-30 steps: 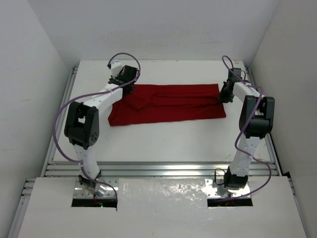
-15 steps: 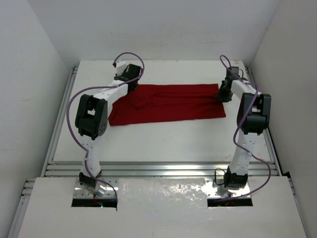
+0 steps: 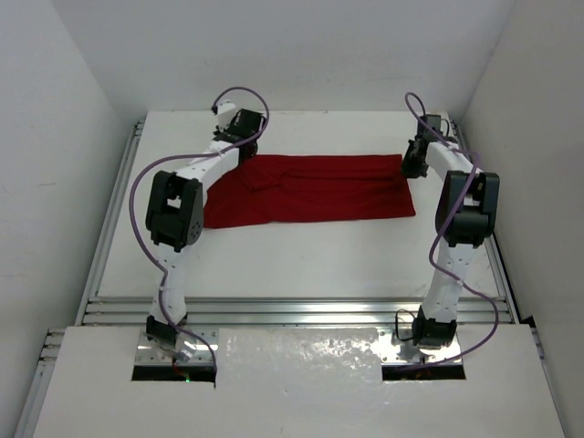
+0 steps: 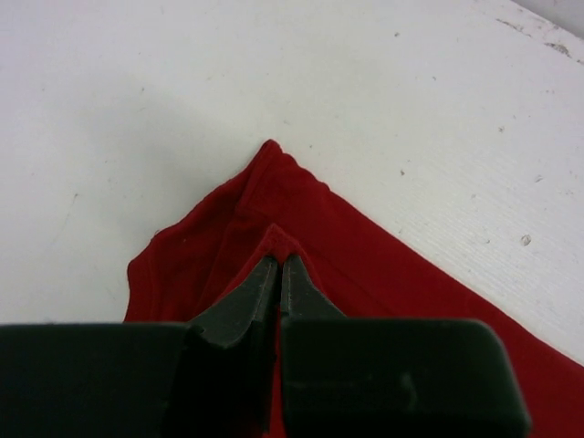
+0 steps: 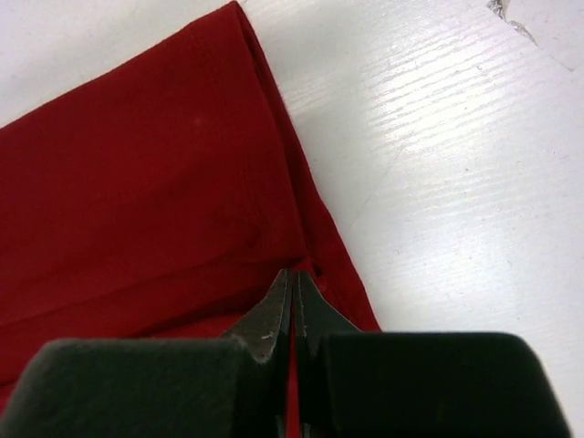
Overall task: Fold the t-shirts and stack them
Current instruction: Fold the other side of the tshirt into a rectangle, then rotate the tshirt 90 degrees
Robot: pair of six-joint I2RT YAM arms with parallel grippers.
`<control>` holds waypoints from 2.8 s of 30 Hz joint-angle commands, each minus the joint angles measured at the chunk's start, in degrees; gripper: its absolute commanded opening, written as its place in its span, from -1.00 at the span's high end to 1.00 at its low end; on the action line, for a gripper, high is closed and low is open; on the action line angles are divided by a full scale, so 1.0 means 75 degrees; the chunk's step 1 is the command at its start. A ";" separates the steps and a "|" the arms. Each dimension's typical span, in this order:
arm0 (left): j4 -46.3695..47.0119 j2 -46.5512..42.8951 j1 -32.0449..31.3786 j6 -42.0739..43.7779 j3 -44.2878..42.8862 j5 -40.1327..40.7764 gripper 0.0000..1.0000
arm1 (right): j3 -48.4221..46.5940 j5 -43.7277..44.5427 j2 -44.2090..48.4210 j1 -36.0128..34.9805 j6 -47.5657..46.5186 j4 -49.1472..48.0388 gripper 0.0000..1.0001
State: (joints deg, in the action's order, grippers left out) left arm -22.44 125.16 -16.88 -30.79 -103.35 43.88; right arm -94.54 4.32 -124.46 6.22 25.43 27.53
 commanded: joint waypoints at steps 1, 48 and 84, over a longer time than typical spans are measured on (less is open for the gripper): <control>0.0249 0.0233 0.0095 0.0249 -0.0504 0.0115 1.00 | -0.0238 -0.0025 -0.0022 -0.0032 -0.0086 -0.0120 1.00; 0.1901 -0.4900 0.0915 -0.3641 0.8261 -0.2393 -0.93 | -0.1620 -0.3119 -0.1685 -0.5376 -0.5067 -0.3893 -0.10; 0.0906 -0.3751 0.0939 -0.3384 0.6456 -0.0566 0.98 | -0.4588 -0.2686 -0.3586 -0.4579 -0.4059 -0.3401 0.09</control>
State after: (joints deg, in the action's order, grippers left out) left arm -14.96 98.61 -10.35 -56.01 -53.54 36.42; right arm -127.00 -16.36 -153.77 -27.70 -4.73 1.74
